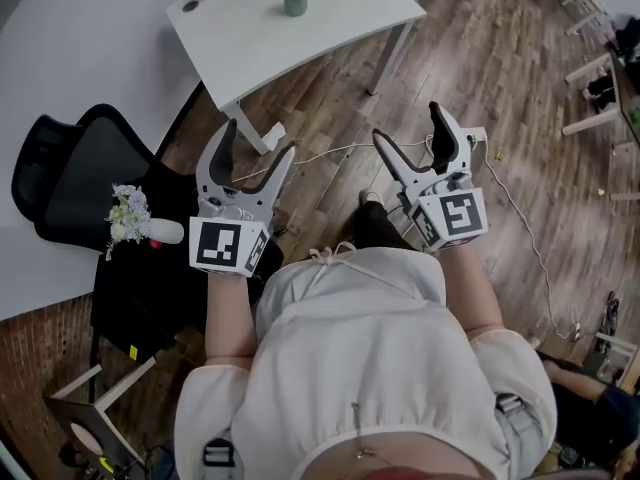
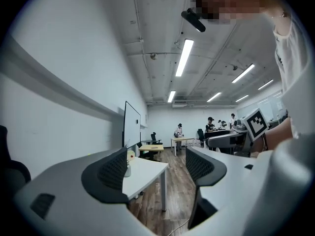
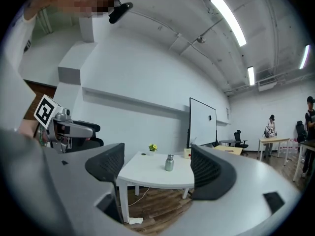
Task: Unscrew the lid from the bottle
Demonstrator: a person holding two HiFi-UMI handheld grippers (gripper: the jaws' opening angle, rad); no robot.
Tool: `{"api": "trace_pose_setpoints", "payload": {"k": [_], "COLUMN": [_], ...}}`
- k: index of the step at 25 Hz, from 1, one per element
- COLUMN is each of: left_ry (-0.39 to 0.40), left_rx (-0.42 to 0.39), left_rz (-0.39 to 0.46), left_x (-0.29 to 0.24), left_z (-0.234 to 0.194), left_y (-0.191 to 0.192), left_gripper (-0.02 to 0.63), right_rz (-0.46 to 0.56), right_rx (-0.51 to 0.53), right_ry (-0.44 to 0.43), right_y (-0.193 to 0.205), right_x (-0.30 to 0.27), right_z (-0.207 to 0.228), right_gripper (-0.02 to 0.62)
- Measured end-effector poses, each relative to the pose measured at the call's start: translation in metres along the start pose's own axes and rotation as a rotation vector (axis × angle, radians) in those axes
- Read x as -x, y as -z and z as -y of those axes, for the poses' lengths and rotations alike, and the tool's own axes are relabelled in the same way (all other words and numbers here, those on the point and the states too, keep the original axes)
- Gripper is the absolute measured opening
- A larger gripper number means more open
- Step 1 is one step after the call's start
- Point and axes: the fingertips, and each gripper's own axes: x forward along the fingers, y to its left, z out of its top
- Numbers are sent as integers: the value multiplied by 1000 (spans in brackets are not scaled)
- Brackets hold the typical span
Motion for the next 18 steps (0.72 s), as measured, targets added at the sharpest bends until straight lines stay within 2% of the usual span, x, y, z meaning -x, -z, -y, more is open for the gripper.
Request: {"api": "trace_pose_setpoints", "payload": {"k": [6, 10, 18], "left_ry": [-82, -166, -332], "left_rx": [-16, 1, 30], "left_rz": [-51, -73, -116], "left_x": [-50, -104, -226], "left_z": [-9, -20, -23], "left_y": [21, 27, 36], "left_gripper": [368, 367, 368], "right_rz": [5, -22, -72], "right_rx": [-19, -43, -44], "right_ry": [-93, -177, -410], "right_y": [19, 35, 43], "right_x": [-50, -99, -202], "right_z": [50, 95, 189], "right_gripper": [417, 417, 405]}}
